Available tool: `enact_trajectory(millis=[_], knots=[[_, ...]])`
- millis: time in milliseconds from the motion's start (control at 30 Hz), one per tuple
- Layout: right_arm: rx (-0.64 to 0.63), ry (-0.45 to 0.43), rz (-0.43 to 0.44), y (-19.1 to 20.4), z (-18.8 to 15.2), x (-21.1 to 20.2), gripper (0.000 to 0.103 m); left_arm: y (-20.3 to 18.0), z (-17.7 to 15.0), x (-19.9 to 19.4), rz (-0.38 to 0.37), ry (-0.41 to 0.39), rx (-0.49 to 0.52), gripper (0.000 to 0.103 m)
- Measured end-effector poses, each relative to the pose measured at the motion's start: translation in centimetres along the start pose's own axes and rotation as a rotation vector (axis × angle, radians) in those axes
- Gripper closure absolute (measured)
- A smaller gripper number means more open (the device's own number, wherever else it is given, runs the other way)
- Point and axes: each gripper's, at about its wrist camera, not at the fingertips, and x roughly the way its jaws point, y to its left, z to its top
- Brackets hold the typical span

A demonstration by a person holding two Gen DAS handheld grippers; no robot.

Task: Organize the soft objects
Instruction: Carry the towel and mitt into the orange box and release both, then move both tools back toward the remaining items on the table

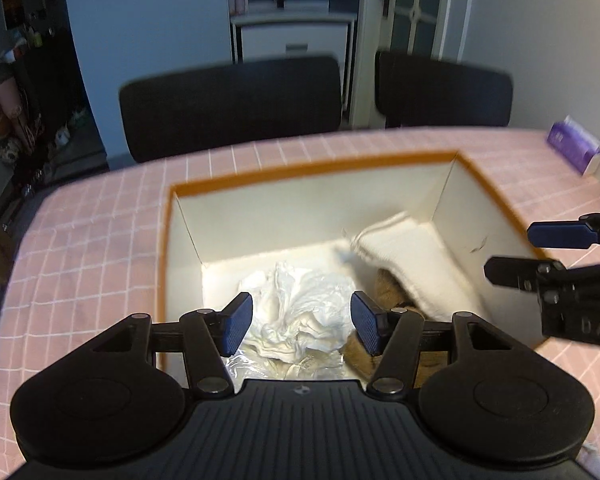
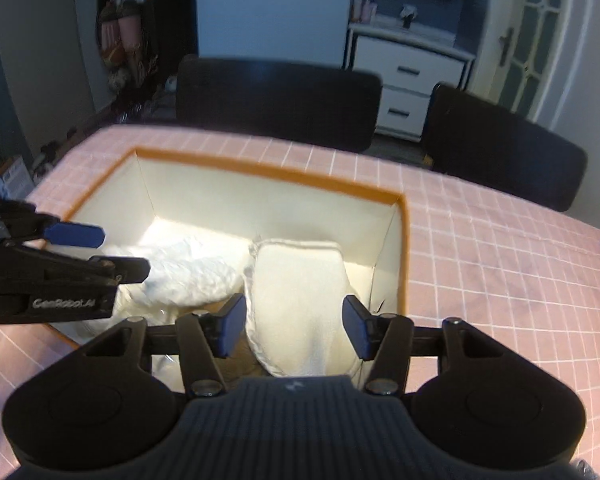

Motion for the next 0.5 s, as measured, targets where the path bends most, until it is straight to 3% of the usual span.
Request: enact_trajectory(millis=[233,400,500], knots=[[0.049,-0.165,-0.045,2.1,-1.5,-6.5,0.045,-0.4,-2.8,-7.5,-0.009,-0.244,-0.003,0.037],[0.042,-0.283,-0.090,3.9,-4.2,-11.1,0.044,-0.6,-5.9,-12.5,-0.029,-0.401,-0.022,0.036],[0.045,-0.348,-0.087,4.7,-6.4,-13.8,0.038,-0.5,-7.9,-15.4,-0.057,-0.481,-0.032,0.036]])
